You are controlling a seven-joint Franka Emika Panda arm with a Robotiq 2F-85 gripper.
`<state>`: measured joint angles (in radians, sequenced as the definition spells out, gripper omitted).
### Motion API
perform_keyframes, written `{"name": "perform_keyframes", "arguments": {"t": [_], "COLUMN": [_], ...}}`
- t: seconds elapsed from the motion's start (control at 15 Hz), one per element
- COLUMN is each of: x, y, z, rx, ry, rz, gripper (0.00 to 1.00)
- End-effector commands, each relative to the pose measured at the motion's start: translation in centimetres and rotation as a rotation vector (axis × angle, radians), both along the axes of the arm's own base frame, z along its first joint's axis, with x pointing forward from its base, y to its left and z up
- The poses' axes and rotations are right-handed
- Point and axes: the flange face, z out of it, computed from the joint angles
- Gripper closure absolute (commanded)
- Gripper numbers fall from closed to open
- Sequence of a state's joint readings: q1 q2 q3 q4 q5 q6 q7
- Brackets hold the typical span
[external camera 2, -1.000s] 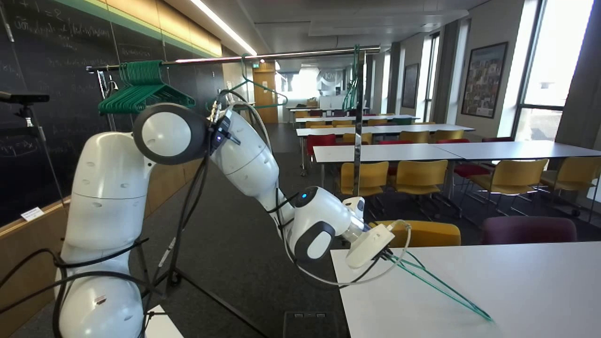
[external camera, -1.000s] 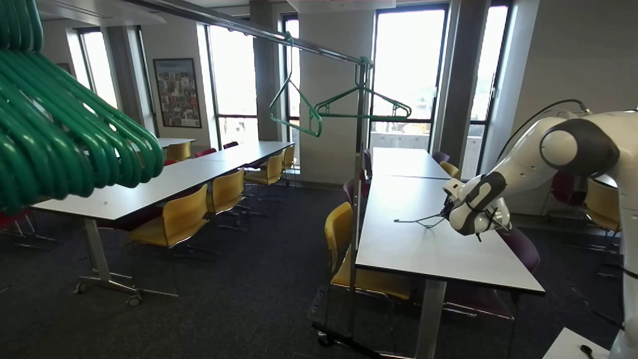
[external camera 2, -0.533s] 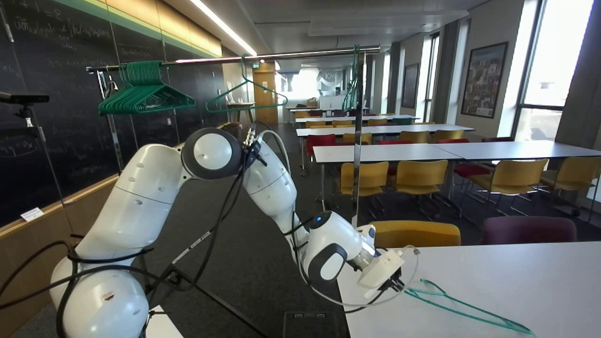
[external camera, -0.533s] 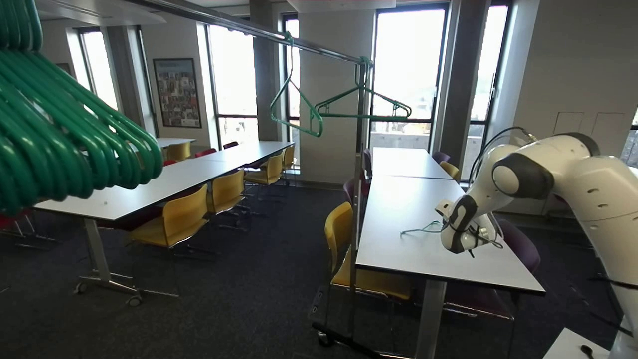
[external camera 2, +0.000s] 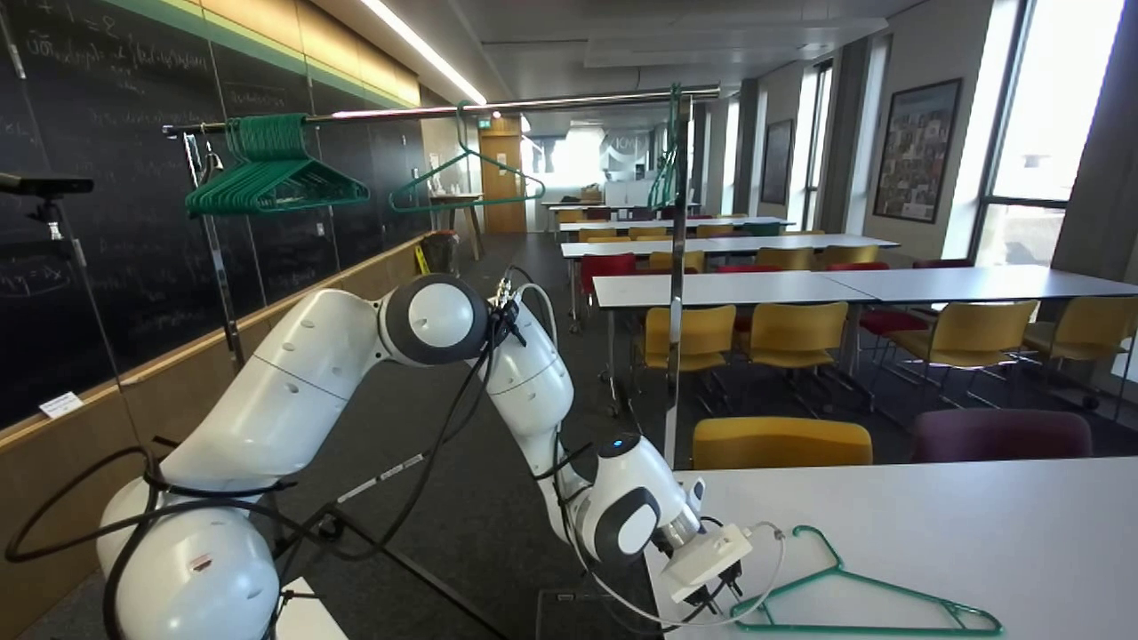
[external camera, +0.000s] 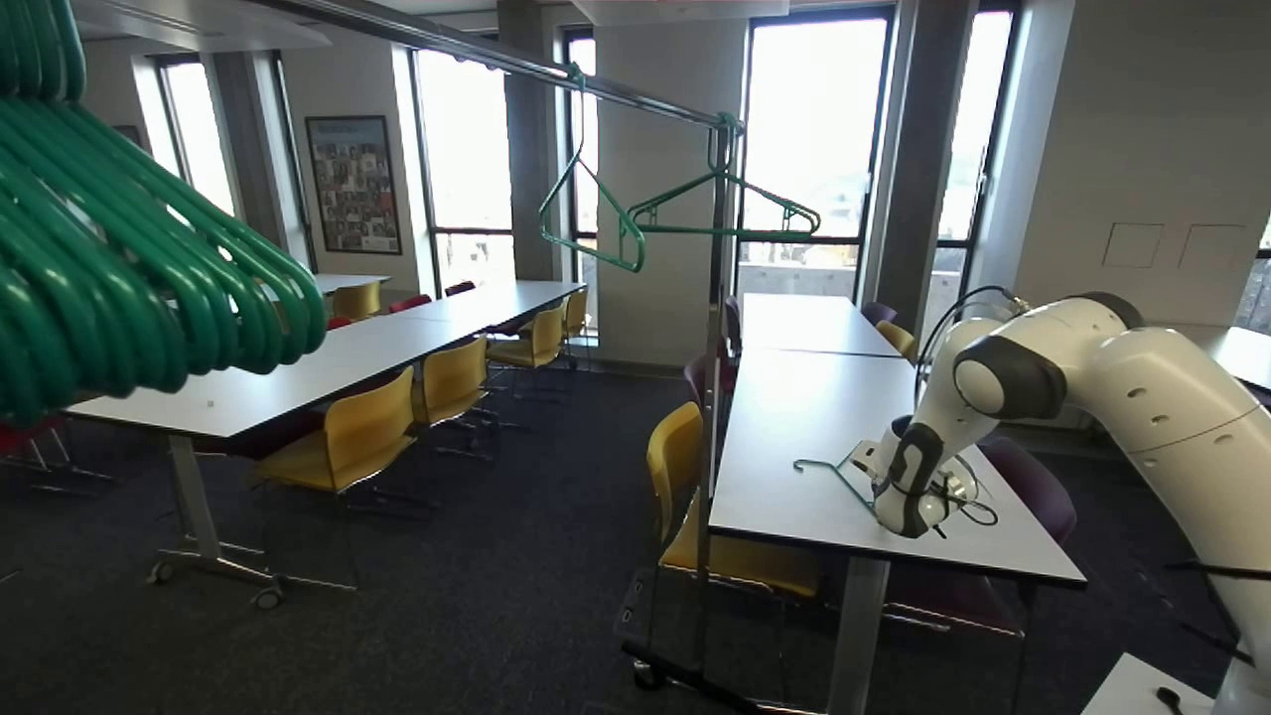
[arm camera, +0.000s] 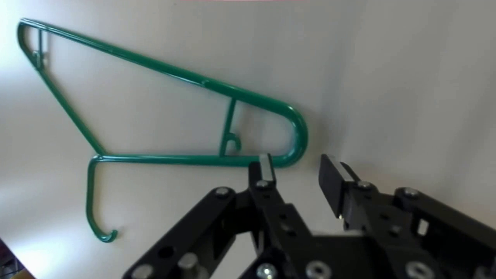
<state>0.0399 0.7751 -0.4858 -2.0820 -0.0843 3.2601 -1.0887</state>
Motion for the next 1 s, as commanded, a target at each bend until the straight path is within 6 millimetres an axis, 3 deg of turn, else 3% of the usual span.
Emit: {"name": "perform_keyframes", "arguments": {"t": [0.0, 0.27, 0.67, 0.93], "x": [0.7, -0.1, -3.6, -6.5], "y": [1.2, 4.2, 8.3, 11.0], "z": [2.4, 6.9, 16.4, 20.5], "rx": [0.114, 0.297, 0.438, 0.406], "ry": [0.031, 0.038, -0.007, -0.071], "rz": [-0.005, 0.028, -0.054, -0.094], "gripper": [0.27, 0.01, 0.00, 0.00]}}
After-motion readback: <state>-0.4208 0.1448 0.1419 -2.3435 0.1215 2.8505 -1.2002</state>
